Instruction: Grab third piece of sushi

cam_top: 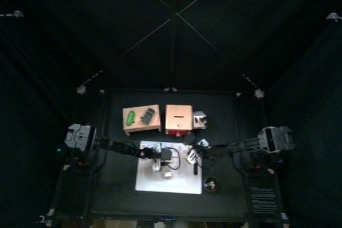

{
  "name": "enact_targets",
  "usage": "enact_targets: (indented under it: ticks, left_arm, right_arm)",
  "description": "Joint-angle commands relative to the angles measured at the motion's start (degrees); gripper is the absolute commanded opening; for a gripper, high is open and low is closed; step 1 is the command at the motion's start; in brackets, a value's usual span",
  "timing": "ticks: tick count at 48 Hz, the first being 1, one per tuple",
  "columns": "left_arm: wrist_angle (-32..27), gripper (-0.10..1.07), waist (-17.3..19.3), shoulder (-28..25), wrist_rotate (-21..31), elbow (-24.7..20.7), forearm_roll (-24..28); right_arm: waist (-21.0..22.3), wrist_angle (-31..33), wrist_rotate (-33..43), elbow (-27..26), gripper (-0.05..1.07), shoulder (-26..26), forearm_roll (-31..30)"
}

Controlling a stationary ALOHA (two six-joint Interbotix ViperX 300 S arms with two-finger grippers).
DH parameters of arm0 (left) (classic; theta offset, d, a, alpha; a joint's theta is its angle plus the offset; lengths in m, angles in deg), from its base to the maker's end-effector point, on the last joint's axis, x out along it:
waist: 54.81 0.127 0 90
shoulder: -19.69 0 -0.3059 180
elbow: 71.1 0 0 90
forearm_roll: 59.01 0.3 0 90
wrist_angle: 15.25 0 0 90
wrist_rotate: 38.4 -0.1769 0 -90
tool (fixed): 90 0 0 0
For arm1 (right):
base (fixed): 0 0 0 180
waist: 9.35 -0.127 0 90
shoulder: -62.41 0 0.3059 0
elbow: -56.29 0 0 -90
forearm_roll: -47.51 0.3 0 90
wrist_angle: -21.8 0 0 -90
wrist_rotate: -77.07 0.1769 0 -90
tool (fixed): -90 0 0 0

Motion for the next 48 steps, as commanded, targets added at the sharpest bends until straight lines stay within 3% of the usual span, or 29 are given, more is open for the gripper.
enact_targets:
  ticks: [1,31,48]
  left_arm:
    - [0.26,0.82,-0.18,1.41,0.00,-0.62,0.09]
    - [1.76,0.74,-0.26,9.84,0.00,5.62,0.18]
    - [1.76,0.74,-0.26,10.11,-0.09,6.06,0.26]
  right_arm:
    - [0.09,-0.09,0.09,-0.44,0.70,-0.79,-0.09]
    - [0.18,-0.09,0.00,-0.79,0.70,-0.79,-0.09]
    - [0.26,-0.09,0.09,-1.05,0.70,-0.79,-0.09]
